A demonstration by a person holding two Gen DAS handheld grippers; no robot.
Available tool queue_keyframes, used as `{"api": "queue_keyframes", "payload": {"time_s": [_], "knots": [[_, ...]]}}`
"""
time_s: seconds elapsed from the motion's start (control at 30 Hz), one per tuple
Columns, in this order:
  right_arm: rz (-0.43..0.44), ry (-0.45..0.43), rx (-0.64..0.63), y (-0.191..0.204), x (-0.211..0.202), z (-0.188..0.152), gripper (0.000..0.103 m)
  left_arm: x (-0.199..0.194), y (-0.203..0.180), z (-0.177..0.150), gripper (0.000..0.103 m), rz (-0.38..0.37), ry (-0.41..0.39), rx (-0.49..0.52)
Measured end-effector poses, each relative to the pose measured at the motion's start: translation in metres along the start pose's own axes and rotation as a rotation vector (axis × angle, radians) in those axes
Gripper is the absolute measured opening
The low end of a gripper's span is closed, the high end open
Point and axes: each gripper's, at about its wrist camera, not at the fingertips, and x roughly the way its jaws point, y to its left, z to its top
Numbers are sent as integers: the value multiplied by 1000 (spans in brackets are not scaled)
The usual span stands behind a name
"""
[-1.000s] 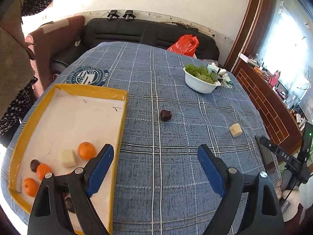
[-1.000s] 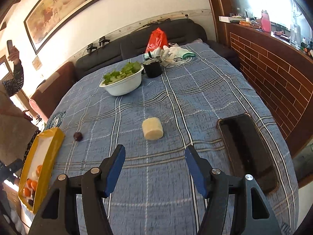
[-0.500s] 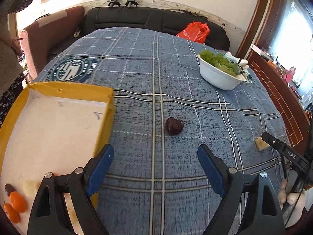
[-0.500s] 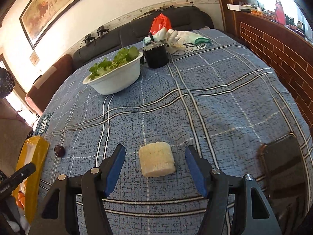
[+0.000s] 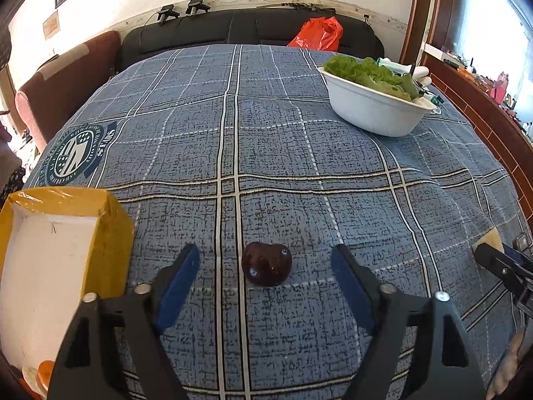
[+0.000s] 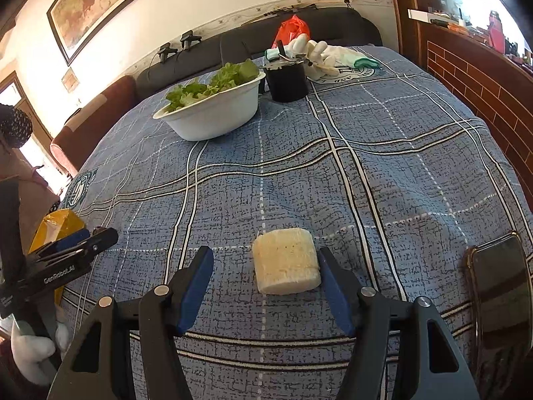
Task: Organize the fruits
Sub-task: 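Grasp a round beige bread slice with the right tool while the left grasps a dark plum, then carry the bread slice and dark plum over the tray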
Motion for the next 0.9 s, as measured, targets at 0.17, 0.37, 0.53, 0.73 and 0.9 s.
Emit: {"api": "queue_keyframes", "payload": {"time_s": [0.17, 0.37, 0.53, 0.73, 0.9], "knots": [[-13, -10, -3, 0, -3, -1, 65, 2, -10, -2, 27, 21, -4, 52], [-24, -15, -1, -2, -5, -3, 41, -8, -11, -6, 27, 12, -14, 42], [3, -15, 19, -5, -7, -4, 40, -35, -3, -15, 27, -17, -37, -2], [2, -43, 30, -6, -13, -6, 40, -76, 13, -29, 27, -42, -77, -68], [-4, -67, 20, -1, -17, -7, 40, -113, 32, -49, 27, -23, -132, -120]]}}
